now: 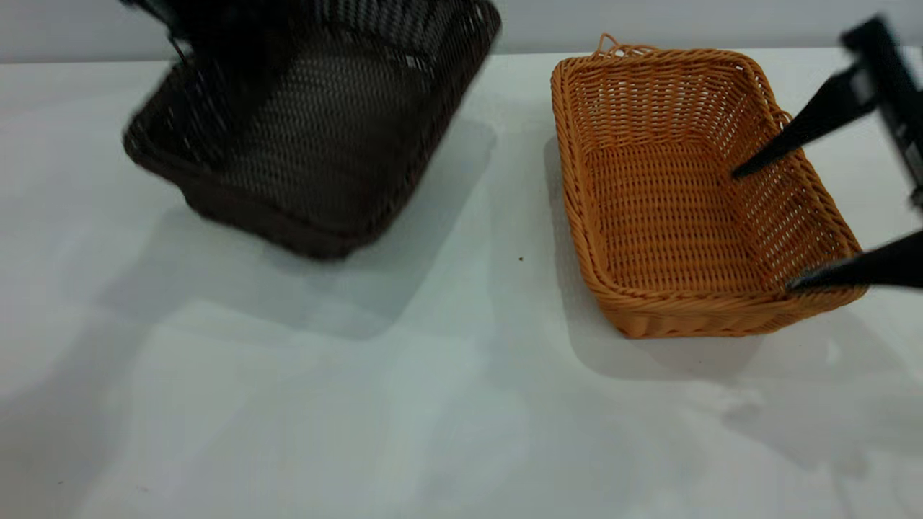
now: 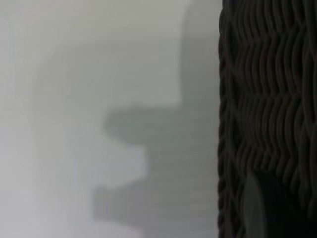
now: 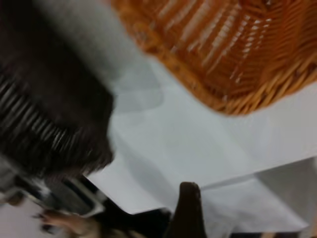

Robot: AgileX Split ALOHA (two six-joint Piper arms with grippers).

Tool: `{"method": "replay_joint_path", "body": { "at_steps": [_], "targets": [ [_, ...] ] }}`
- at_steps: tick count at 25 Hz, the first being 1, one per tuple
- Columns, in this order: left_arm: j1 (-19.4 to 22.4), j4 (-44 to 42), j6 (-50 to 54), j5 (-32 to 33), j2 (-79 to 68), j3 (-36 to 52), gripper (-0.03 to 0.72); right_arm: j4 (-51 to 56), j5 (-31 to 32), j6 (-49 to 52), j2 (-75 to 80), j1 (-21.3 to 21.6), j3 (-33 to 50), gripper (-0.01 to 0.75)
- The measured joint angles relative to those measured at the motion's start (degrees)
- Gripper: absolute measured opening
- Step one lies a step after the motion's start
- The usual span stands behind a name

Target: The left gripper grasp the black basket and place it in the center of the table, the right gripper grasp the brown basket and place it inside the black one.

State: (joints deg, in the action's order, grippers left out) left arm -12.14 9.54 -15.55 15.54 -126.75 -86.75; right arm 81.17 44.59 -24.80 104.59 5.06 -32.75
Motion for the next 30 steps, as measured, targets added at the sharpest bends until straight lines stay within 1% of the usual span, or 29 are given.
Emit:
{"method": "replay_joint_path", "body": {
  "at_steps": [6, 11, 13, 15, 16, 18, 20, 21, 24, 28, 30],
  "targets": [
    [0.36, -0.13, -0.28, 0.14, 1.81, 0.0, 0.079, 8.24, -0.76, -5.29, 13.35, 0.0, -2.54, 0.565],
    [0.36, -0.25, -0.52, 0.0, 1.81, 0.0, 0.079, 9.95, -0.87, -7.02, 21.13, 0.0, -7.16, 0.563],
    [0.36, -0.25, -0.71, -0.25, 1.81, 0.0, 0.079, 10.27, -0.82, -7.02, 23.3, 0.0, -8.3, 0.547],
    [0.36, -0.25, -1.2, -0.43, 1.81, 0.0, 0.079, 10.67, -0.82, -7.02, 24.98, 0.0, -9.06, 0.501],
    [0.36, -0.25, -1.25, -0.43, 1.81, 0.0, 0.079, 10.99, -0.87, -7.02, 25.44, 0.0, -9.14, 0.458],
    [0.36, -0.25, -1.59, -0.5, 1.81, 0.0, 0.079, 11.22, -1.51, -7.61, 25.79, 0.0, -9.14, 0.351],
    [0.36, -0.25, -3.05, -0.7, 1.81, 0.0, 0.079, 11.63, -2.14, -8.64, 25.79, 0.0, -9.14, 0.223],
    [0.36, -0.25, -4.17, -0.96, 1.81, 0.0, 0.079, 12.46, -2.86, -9.75, 25.79, 0.07, -9.21, 0.202],
    [0.36, -0.25, -6.87, -2.02, 1.81, 0.0, 0.079, 12.99, -3.45, -14.54, 25.79, 1.25, -10.49, 0.193],
    [0.18, -0.25, -12.68, -1.85, 1.81, 0.0, 0.079, 12.03, -4.2, -18.38, 24.22, 6.13, -14.62, 0.183],
    [-0.5, 0.0, -16.88, -0.6, 1.81, 0.0, 0.079, 8.04, -4.59, -18.66, 21.67, 8.95, -17.66, 0.17]
  ]
}}
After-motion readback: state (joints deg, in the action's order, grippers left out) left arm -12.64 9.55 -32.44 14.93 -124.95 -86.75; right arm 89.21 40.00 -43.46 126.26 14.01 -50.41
